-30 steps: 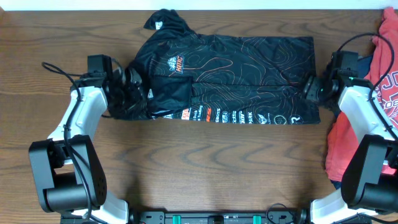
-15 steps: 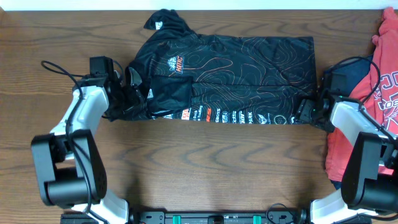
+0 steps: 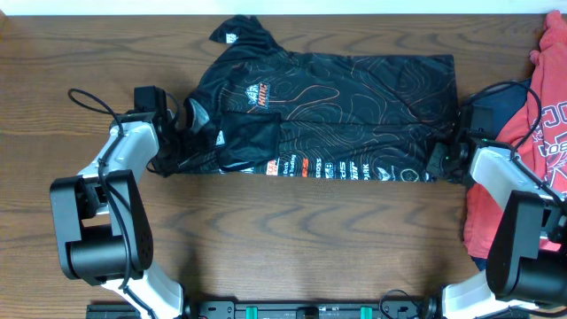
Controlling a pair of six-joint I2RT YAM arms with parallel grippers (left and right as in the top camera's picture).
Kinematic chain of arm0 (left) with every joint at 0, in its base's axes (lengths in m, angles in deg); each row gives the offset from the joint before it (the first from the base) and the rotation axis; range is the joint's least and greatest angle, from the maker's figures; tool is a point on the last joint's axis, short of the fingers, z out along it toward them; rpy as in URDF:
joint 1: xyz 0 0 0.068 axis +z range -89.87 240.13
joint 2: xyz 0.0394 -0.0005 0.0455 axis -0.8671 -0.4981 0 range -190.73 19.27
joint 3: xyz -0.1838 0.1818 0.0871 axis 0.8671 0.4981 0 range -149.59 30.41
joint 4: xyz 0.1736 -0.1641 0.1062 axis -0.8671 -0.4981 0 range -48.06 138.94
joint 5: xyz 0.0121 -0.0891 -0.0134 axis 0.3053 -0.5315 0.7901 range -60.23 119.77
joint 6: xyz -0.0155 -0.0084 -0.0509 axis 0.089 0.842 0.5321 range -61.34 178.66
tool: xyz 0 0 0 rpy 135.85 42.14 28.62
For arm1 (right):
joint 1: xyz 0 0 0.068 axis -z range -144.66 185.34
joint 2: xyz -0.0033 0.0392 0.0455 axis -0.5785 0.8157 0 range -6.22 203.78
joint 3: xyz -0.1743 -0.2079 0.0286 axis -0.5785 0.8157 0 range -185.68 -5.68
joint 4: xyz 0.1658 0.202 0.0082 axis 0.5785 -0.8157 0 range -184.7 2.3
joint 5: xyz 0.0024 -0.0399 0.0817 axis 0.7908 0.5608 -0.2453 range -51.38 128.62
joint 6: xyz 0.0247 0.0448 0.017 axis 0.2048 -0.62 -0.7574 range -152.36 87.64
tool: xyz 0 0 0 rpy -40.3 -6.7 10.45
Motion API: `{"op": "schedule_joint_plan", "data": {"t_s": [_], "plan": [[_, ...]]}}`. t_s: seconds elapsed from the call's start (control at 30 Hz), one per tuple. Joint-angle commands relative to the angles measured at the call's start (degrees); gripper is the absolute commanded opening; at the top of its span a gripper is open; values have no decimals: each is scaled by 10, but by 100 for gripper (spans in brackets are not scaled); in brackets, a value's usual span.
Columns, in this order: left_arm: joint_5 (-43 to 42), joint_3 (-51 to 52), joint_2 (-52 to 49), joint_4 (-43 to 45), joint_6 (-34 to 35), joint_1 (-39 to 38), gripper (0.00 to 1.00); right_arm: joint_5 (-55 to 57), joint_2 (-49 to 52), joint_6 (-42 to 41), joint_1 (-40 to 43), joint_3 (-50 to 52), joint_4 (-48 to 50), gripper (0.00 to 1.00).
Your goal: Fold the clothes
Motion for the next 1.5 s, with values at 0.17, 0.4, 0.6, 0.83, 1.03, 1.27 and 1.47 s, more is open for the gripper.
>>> {"op": "schedule_joint_plan", "data": {"t_s": [0.17, 0.4, 0.6, 0.83, 1.03, 1.27, 1.47], "plan": [[69, 17, -10, -70, 0, 2, 34, 75, 14, 2, 0, 20, -58, 15], [69, 27, -10, -89, 8, 3, 29, 80, 14, 2, 0, 20, -72, 17], [67, 27, -10, -62, 11, 3, 42, 80, 14, 2, 0, 20, -71, 18], [44, 27, -10, -23, 36, 3, 68, 80, 14, 2, 0, 20, -71, 19], [10, 26, -10, -3, 36, 3, 66, 80, 14, 2, 0, 20, -71, 19], [-30, 21, -1, -57, 19, 3, 54, 80, 14, 2, 0, 20, -70, 20], [-33, 14, 36, -57, 3, 9, 58, 80, 14, 2, 0, 20, -67, 21]]}}
